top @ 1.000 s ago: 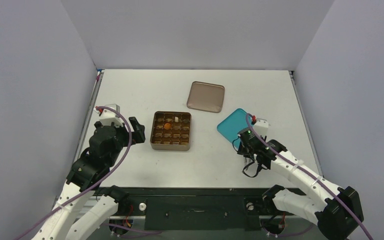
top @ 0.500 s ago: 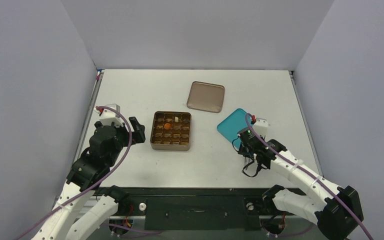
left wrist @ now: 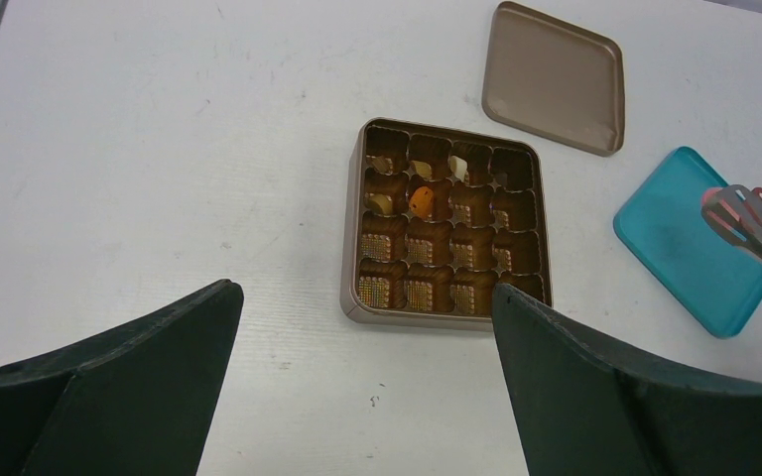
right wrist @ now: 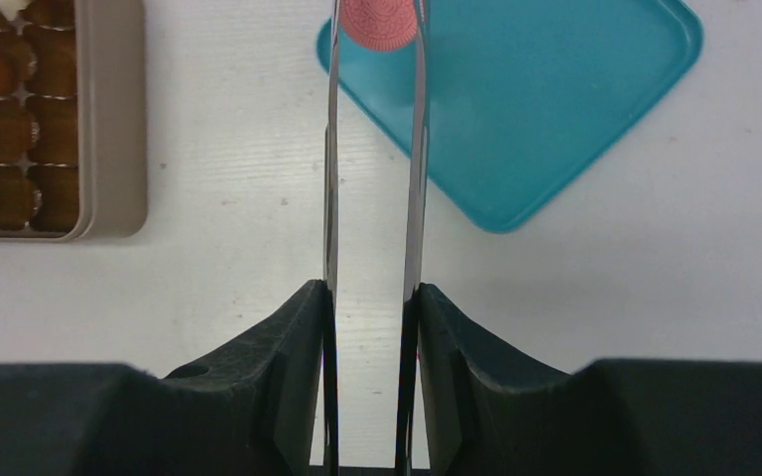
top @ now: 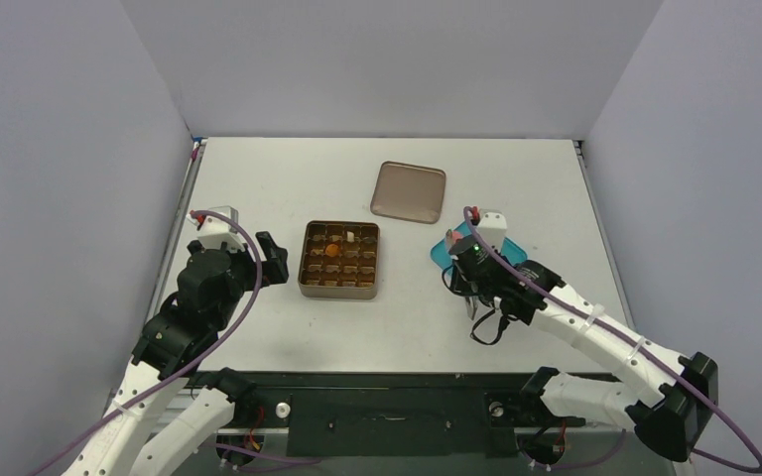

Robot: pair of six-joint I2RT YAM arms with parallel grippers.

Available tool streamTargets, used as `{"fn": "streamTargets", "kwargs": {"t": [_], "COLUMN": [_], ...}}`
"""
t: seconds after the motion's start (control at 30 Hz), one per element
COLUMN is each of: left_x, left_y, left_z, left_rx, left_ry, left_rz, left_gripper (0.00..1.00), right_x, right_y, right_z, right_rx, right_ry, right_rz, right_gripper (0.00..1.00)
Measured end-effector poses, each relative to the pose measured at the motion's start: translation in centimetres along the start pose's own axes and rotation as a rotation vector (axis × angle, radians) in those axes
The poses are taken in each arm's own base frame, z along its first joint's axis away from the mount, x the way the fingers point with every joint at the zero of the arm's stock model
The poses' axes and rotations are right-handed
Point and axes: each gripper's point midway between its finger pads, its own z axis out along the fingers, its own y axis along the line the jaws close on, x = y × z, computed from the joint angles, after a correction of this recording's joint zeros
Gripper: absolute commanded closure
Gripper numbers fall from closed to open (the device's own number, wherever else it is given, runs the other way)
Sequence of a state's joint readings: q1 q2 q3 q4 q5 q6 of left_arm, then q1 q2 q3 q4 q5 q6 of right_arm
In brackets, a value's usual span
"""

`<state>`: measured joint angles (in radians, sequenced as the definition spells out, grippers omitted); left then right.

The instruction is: Pack the cookies

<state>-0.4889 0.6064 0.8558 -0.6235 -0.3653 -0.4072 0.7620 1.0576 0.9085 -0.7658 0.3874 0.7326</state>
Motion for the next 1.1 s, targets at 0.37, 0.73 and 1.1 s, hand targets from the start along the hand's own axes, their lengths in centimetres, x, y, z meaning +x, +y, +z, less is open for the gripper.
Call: {"fn": "streamTargets", "kwargs": {"t": [0.37, 0.73, 1.1], "left_x": [0.0, 0.0, 0.1], "left_y": [0.0, 0.0, 0.0], "left_z": [0.0, 0.0, 0.1], "left_rx": [0.0, 0.0, -0.002], "left_ry": [0.0, 0.0, 0.003], "left_rz": [0.0, 0.0, 0.001], "left_gripper": [0.03, 0.03, 0.03], "right_x": [-1.7, -1.6, 1.0], "right_y": [5.5, 12.7, 17.5], "right_z": [-1.0, -2.2, -0.8], "right_rx": [-0.086, -0.225, -0.29], "right_ry": [-0.004, 0.008, 0.076], "right_rz": [-0.142, -0.374, -0.555], "right_gripper": [0.7, 0.7, 0.7]}}
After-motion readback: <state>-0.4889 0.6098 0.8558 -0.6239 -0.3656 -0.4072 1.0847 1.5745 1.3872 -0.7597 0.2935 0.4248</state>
